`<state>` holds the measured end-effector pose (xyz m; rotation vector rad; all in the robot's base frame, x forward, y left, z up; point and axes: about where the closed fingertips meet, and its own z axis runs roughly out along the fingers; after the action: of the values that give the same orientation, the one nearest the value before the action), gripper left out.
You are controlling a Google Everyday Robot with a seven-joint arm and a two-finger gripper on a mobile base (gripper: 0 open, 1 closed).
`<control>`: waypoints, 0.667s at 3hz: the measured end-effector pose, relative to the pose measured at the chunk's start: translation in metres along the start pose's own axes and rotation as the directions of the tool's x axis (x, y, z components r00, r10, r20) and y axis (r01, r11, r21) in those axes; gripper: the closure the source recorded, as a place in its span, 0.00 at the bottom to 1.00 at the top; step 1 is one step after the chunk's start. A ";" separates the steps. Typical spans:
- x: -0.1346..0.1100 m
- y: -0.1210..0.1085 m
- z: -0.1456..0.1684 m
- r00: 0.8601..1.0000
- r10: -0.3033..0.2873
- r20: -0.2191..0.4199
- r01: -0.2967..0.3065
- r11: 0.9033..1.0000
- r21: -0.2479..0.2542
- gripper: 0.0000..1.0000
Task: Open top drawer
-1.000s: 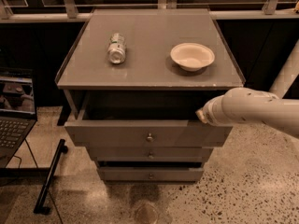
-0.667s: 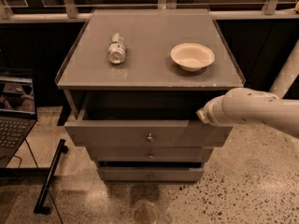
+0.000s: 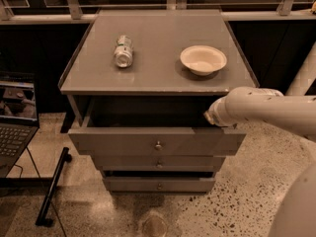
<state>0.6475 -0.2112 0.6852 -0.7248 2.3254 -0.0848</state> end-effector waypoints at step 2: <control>0.019 0.004 0.007 0.998 -0.003 -0.055 0.001 0.999 -0.032 1.00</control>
Offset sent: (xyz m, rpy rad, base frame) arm -0.0213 -0.0192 -0.0380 -0.0030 0.1179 0.0193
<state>0.6386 -0.2167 0.6669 -0.7496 2.3834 -0.0688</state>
